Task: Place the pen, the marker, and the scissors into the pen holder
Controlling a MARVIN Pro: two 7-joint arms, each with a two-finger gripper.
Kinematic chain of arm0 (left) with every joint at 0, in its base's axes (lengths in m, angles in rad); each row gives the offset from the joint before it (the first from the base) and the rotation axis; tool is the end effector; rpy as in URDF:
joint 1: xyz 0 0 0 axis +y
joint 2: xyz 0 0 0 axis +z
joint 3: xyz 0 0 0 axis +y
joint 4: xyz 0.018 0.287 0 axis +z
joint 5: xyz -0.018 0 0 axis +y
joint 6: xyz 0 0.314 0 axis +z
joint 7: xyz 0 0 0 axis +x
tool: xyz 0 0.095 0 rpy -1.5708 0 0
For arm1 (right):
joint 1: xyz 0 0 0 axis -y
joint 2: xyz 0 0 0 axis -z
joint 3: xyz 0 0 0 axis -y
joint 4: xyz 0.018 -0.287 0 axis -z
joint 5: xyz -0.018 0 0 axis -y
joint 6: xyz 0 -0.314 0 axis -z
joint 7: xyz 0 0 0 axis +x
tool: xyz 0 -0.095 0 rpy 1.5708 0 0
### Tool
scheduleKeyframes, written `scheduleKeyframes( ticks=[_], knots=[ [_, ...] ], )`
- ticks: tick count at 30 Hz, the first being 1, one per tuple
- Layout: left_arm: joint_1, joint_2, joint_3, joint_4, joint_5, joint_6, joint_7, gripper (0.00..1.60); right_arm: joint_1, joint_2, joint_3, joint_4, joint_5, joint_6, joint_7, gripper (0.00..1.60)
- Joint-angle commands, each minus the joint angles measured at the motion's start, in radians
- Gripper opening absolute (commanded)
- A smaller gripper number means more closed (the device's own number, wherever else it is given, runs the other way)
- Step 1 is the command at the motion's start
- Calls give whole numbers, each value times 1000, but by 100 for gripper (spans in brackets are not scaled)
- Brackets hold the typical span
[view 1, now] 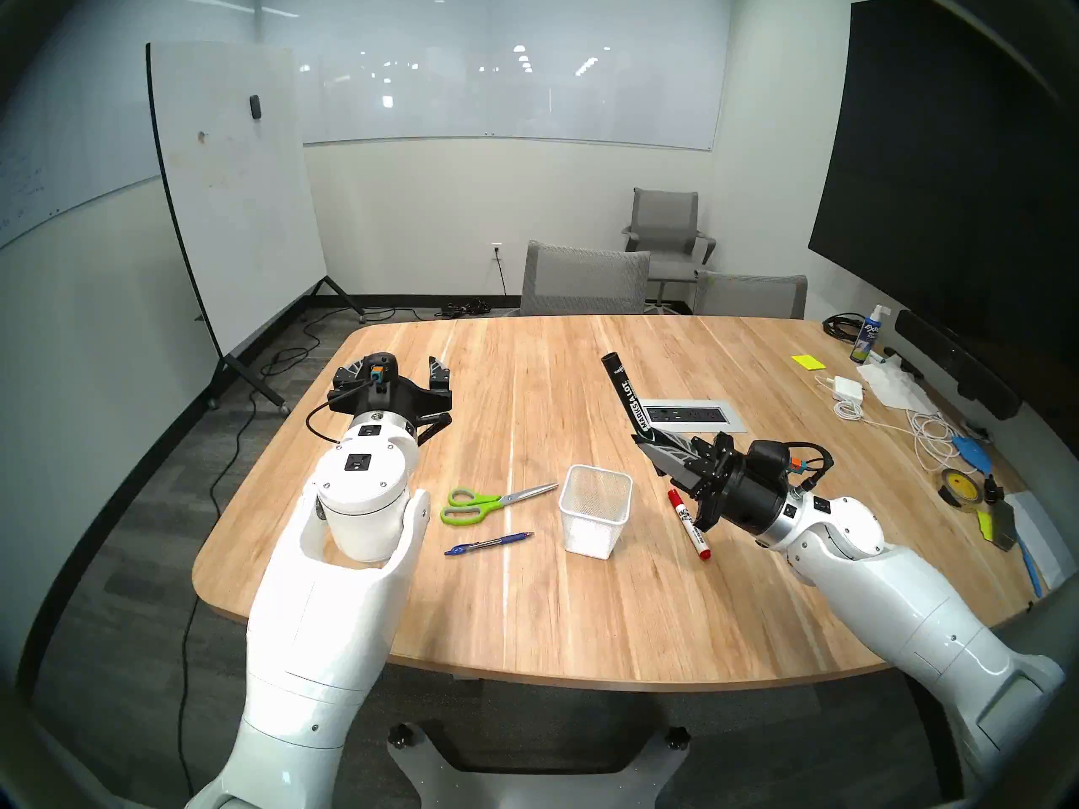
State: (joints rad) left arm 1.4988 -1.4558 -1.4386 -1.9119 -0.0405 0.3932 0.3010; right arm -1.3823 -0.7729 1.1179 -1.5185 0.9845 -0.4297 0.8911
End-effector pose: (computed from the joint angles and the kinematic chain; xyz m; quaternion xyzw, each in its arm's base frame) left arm 0.4246 -0.0040 -0.1764 -0.6965 -0.0273 -0.7118 0.0861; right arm 0.3926 -0.0468 -0.2393 -0.4906 -0.3412 -0.6960 0.3981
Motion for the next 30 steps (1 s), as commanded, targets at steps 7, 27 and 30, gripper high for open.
scheduleKeyframes(
  ticks=[7,27,30],
  knots=[
    [-11,-1,-1,-18,-3,-1,-4,160,11,2,10,-9,6,3,-1,0],
    [-22,29,-17,4,3,-14,-41,160,11,1,11,-9,5,3,-1,0],
    [-26,36,-21,12,4,-16,-51,160,11,1,12,-9,5,3,-1,0]
  ],
)
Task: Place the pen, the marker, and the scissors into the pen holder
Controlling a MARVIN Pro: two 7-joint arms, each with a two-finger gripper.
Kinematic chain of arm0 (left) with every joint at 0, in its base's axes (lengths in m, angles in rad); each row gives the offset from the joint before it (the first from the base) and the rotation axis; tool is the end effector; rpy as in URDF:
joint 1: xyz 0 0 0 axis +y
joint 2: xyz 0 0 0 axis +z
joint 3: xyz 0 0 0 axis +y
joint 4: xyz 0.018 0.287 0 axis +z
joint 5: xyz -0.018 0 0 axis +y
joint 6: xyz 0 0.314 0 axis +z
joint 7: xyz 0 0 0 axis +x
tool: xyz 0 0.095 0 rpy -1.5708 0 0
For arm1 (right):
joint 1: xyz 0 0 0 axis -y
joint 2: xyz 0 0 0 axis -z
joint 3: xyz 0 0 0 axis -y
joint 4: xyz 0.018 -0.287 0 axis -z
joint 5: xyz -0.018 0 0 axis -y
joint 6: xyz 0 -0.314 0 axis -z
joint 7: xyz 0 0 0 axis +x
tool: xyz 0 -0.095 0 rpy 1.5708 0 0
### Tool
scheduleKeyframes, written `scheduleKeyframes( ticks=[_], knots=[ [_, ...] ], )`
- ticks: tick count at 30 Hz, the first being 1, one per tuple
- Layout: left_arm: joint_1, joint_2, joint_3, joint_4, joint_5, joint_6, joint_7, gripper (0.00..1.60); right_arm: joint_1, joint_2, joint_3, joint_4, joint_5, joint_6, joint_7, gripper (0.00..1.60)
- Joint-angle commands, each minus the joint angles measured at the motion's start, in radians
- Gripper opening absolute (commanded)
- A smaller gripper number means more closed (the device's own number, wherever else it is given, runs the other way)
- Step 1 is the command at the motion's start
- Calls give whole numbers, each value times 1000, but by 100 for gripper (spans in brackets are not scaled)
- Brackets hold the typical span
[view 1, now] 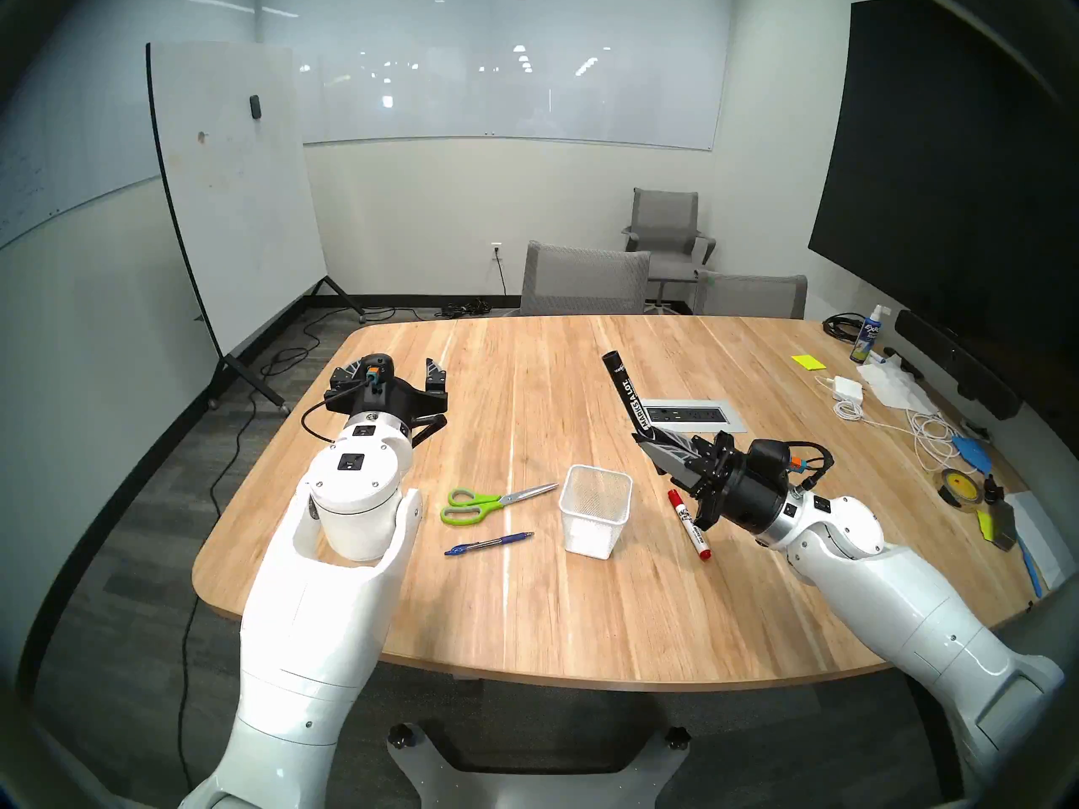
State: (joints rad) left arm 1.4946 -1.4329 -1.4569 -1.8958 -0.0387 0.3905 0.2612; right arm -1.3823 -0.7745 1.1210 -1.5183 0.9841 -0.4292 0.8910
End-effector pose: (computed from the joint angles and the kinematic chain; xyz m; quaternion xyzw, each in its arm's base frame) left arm 0.4281 0.0052 -0.1799 -0.6992 -0.0119 -0.7093 0.0888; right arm 0.3930 -0.0471 -0.2386 -0.4901 -0.3406 -0.6970 0.3975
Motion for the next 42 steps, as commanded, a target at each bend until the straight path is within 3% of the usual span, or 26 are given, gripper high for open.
scheduleKeyframes(
  ticks=[1,42],
  knots=[
    [-23,16,-5,-2,2,-16,-16,160,11,3,9,-9,6,3,-1,0],
    [17,115,-69,-46,-150,-1,-285,160,10,2,9,-9,5,3,-1,0]
  ],
)
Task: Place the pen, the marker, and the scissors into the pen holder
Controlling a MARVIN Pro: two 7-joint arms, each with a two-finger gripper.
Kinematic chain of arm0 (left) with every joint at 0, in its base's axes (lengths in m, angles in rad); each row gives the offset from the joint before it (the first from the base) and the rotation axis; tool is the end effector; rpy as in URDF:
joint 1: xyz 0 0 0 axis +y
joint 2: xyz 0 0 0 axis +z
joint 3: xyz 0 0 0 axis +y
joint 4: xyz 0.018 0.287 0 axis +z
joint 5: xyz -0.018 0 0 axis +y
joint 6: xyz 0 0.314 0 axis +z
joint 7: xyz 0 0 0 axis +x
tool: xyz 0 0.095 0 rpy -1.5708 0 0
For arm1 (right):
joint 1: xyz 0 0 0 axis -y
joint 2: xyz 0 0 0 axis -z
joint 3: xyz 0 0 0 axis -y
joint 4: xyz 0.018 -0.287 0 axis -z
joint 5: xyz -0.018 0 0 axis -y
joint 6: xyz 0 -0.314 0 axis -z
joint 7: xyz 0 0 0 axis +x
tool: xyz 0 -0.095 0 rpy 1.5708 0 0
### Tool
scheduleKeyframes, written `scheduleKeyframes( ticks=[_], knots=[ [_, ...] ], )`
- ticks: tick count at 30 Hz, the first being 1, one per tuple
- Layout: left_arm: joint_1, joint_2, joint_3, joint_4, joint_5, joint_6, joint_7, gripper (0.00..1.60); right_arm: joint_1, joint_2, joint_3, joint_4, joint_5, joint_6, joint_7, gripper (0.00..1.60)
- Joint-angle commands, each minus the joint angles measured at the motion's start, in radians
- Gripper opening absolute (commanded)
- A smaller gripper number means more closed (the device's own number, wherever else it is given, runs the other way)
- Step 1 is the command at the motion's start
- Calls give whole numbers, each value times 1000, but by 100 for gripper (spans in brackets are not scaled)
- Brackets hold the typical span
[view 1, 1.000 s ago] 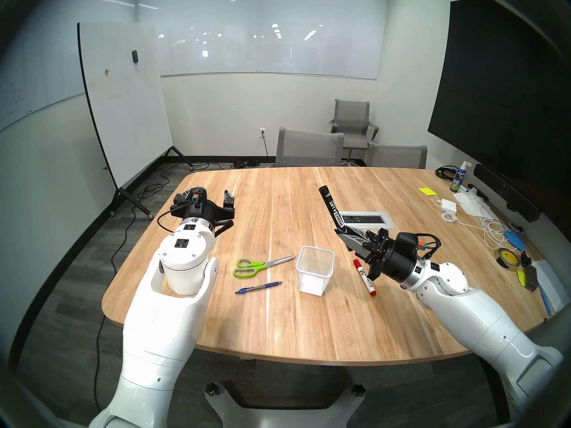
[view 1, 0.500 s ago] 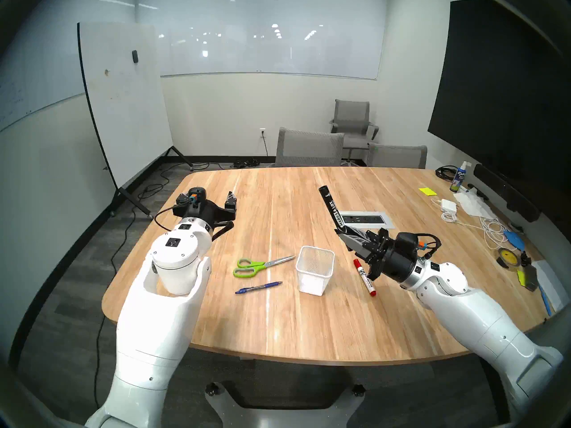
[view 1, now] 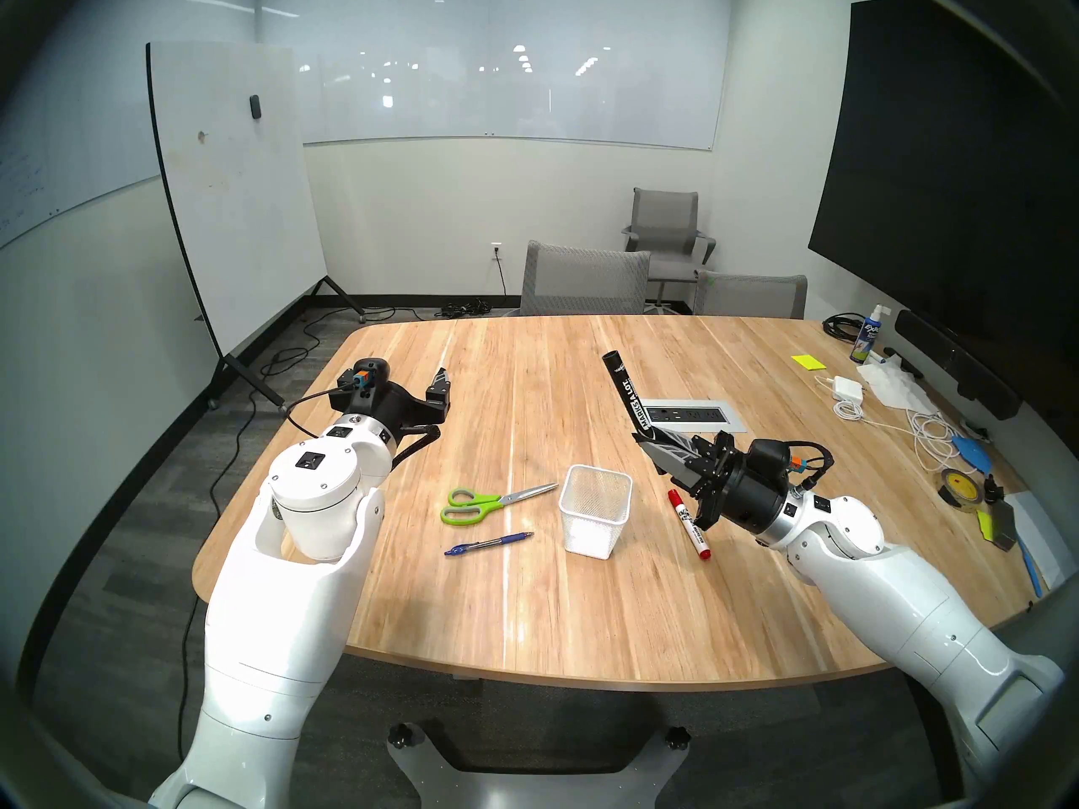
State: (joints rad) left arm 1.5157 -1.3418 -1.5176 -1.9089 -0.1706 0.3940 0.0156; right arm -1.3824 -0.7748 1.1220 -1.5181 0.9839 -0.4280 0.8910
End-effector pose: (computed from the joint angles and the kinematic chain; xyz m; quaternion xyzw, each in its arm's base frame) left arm 0.4248 0.0204 -0.1825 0.7119 -0.0575 0.6999 0.0053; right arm 0.3932 -0.0473 -0.2386 -0.4904 -0.3404 -0.6969 0.3974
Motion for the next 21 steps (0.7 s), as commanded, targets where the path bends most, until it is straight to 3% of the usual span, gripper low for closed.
scheduleKeyframes(
  ticks=[1,21],
  knots=[
    [-4,24,-9,-35,-18,-3,-41,160,10,2,8,-9,5,2,-1,0],
    [18,63,-14,-56,-49,-10,-129,160,10,2,9,-9,5,2,-1,0]
  ],
)
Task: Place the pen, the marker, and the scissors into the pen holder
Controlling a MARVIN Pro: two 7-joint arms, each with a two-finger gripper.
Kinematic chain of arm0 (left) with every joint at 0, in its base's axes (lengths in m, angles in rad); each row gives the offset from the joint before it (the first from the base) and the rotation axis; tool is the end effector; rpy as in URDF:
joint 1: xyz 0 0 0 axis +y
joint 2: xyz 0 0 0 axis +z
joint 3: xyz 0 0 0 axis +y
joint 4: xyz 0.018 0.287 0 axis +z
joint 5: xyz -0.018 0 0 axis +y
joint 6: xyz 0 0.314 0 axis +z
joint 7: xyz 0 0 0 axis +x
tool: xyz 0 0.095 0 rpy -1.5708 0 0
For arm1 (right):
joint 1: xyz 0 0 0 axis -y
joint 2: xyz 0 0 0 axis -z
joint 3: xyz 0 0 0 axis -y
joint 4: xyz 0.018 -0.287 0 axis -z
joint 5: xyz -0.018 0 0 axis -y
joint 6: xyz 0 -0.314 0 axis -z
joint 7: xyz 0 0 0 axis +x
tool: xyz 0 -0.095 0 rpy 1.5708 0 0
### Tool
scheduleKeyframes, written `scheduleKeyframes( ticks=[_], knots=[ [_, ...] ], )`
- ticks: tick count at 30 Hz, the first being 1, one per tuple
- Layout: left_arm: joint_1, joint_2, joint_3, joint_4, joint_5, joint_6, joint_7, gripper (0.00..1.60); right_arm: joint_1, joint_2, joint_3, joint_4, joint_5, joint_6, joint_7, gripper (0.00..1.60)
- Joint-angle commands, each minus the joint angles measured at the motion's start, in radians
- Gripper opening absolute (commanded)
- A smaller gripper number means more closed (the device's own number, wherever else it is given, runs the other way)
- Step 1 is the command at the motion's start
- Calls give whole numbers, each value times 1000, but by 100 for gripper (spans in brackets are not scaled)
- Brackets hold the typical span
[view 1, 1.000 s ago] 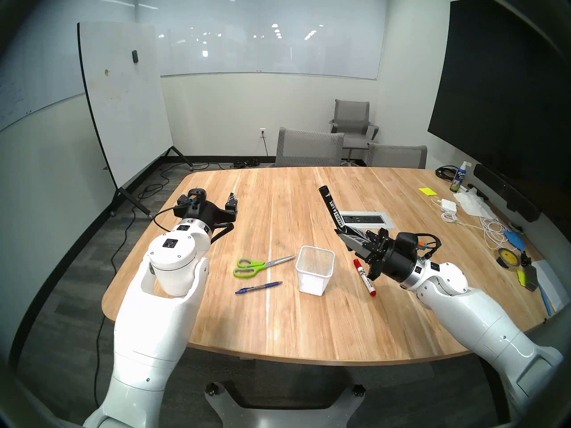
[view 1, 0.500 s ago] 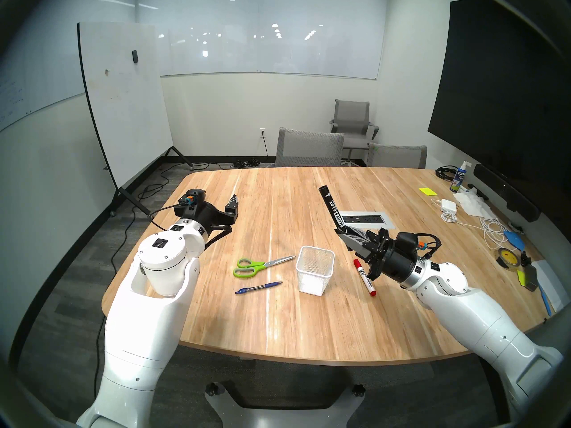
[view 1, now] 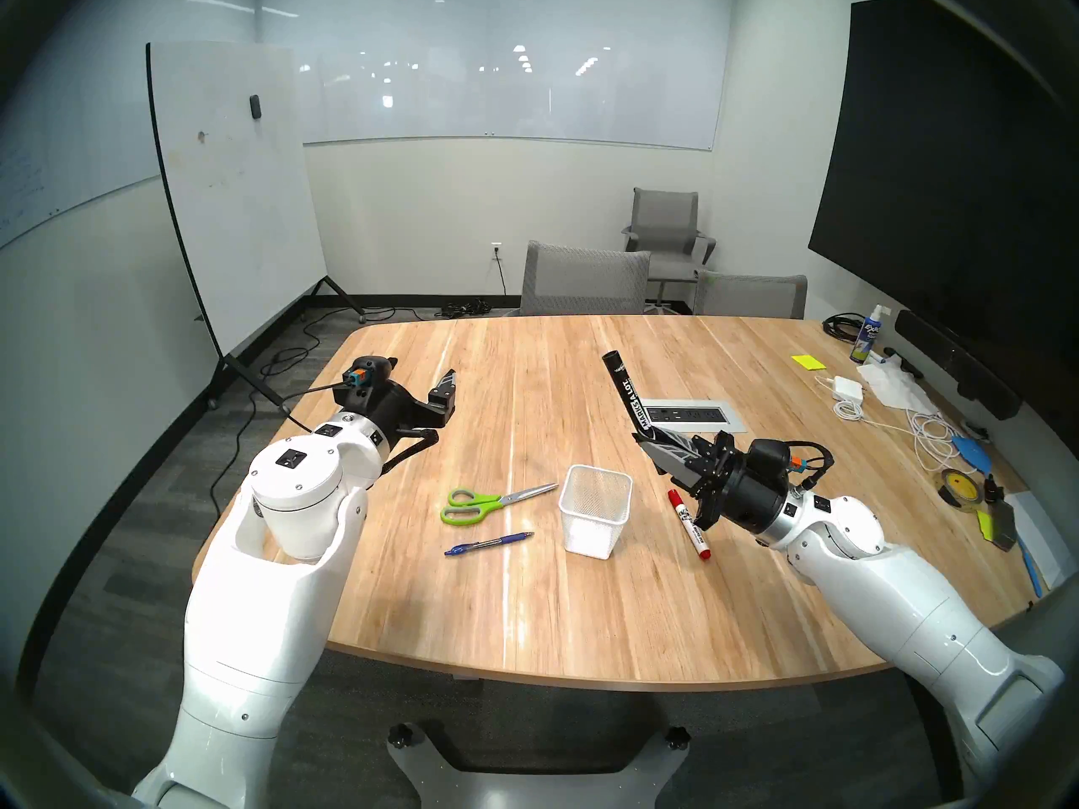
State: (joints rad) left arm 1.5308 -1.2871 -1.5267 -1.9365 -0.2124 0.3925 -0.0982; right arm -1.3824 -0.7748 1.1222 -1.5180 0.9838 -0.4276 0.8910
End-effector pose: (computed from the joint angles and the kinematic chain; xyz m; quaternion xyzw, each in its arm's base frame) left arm 0.4175 0.0201 -0.1770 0.7068 -0.1064 0.6980 0.0440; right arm 0.3932 -0.0474 -0.2386 -0.4906 -0.3403 -0.6969 0.3974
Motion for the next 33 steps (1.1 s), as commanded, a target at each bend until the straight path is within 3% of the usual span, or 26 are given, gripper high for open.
scheduleKeyframes(
  ticks=[1,19,33],
  knots=[
    [4,11,-5,-30,-7,-10,-18,160,10,2,8,-9,5,2,-1,0],
    [34,53,-22,-32,-56,-79,-139,160,10,2,8,-9,5,2,0,0],
    [36,63,-23,-33,-69,-90,-183,160,10,2,9,-9,5,2,0,0]
  ],
)
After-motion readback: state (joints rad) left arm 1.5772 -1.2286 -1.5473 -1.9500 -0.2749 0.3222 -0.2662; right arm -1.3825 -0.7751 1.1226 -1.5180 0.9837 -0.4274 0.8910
